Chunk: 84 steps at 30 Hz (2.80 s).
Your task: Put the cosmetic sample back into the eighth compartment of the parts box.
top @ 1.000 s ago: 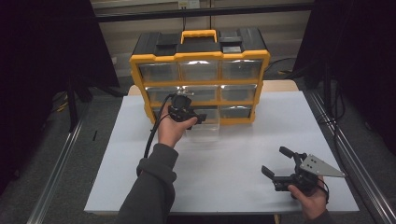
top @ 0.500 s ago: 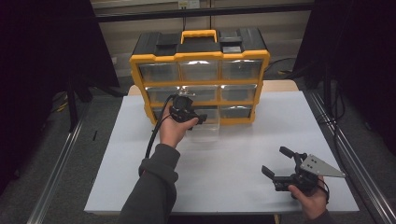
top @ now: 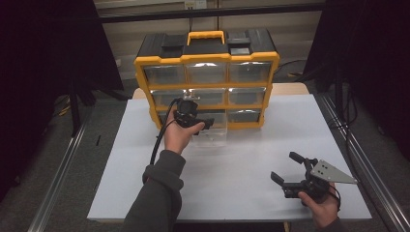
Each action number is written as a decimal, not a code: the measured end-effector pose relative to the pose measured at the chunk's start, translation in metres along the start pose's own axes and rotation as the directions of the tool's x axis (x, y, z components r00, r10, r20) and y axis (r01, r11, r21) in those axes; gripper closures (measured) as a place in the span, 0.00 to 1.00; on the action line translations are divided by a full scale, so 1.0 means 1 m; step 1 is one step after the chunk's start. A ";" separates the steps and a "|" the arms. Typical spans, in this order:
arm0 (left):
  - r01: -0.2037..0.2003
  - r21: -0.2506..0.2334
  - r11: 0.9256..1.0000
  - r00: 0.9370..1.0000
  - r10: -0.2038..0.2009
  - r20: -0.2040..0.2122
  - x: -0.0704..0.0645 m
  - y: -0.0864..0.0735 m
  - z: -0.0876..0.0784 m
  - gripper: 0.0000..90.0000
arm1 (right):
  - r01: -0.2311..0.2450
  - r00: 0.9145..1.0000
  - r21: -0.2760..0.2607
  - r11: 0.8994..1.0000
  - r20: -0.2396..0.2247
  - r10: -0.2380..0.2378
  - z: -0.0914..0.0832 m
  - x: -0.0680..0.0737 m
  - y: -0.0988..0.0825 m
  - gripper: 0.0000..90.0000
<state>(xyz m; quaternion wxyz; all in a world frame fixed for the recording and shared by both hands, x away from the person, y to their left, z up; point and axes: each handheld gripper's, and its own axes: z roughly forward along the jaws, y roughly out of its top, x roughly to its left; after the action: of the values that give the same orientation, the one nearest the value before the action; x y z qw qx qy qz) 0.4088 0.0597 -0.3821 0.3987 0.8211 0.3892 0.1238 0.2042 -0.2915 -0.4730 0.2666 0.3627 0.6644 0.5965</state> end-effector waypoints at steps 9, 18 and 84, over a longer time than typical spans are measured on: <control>0.012 -0.036 0.999 1.000 -0.012 0.003 0.005 -0.011 -0.012 0.22 | -0.005 1.000 0.005 1.000 -0.001 0.005 0.001 0.000 0.000 0.01; 0.029 -0.102 0.994 0.999 -0.027 0.017 0.011 -0.028 -0.030 0.15 | 0.002 1.000 0.009 1.000 -0.007 -0.002 0.004 0.001 0.000 0.01; 0.047 -0.316 0.947 0.999 -0.047 0.008 0.051 -0.124 -0.090 0.04 | 0.006 1.000 0.014 1.000 0.003 -0.006 0.004 0.001 -0.001 0.01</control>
<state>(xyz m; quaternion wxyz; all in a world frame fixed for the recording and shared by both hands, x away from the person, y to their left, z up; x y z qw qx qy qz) 0.3293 0.1945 -0.4221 0.5281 0.7370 0.3838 0.1750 0.2064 -0.2879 -0.4747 0.2670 0.3635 0.6693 0.5905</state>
